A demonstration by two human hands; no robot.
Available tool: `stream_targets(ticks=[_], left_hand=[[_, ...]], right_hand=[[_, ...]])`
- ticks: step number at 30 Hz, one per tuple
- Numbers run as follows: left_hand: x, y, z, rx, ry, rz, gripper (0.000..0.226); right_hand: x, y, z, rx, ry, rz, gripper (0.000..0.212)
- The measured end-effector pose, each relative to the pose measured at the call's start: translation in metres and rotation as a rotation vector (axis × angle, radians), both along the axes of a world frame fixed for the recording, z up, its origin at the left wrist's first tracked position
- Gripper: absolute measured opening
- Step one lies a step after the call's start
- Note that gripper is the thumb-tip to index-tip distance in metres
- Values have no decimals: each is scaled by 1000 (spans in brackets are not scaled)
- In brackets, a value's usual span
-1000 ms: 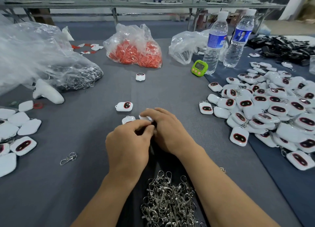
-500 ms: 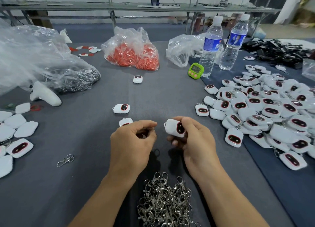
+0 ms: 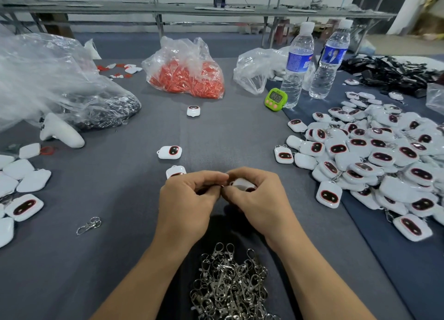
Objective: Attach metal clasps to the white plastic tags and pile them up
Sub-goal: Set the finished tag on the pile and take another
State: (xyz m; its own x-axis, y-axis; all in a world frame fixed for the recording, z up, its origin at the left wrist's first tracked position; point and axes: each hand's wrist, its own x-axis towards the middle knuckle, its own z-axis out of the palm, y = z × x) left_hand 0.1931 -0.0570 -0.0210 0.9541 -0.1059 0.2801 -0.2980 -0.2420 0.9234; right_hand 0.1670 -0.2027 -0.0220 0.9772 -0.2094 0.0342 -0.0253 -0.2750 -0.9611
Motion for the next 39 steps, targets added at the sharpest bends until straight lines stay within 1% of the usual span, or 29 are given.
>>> stream_targets(ticks=[3, 5, 9, 12, 16, 21, 24, 26, 29, 31, 33, 34, 35, 37, 39], left_hand=[[-2, 1, 2, 1, -11, 12, 44], [-3, 0, 3, 35, -22, 27, 39], [-5, 1, 2, 160, -71, 72, 23], [-7, 2, -1, 230, -104, 99, 19], [-7, 1, 0, 265, -108, 111, 18], [-3, 0, 2, 155, 17, 100, 24], [-3, -2, 4, 114, 55, 106, 28], [-5, -2, 4, 176, 22, 148, 23], [-10, -2, 6, 306, -32, 234, 22], [-12, -2, 10, 363, -32, 267, 20], [-13, -3, 13, 389, -41, 280, 26], [-13, -2, 13, 379, -44, 276, 29], [-12, 0, 12, 347, -40, 256, 27], [-9, 2, 9, 240, -7, 183, 19], [-5, 2, 6, 153, 39, 133, 22]], right_hand=[[1, -1, -1, -19, -8, -36, 16], [2, -2, 0, -28, -11, -72, 11], [2, -4, -1, -61, -37, -119, 17], [1, -5, -2, -74, -67, -150, 20], [1, -6, 0, -65, -65, -181, 23], [1, -7, 1, -93, -71, -191, 24], [0, -6, 0, -172, -78, -162, 25], [-2, -4, 0, -217, -85, -146, 26], [-3, -1, 2, -224, -132, -175, 27], [-3, 0, 3, -218, -157, -176, 23], [-2, 0, 4, -225, -146, -156, 16], [-2, 0, 3, -235, -133, -145, 14], [-2, -1, 3, -244, -120, -136, 13], [-2, -1, 3, -246, -103, -126, 14], [-2, -2, 2, -245, -89, -125, 15]])
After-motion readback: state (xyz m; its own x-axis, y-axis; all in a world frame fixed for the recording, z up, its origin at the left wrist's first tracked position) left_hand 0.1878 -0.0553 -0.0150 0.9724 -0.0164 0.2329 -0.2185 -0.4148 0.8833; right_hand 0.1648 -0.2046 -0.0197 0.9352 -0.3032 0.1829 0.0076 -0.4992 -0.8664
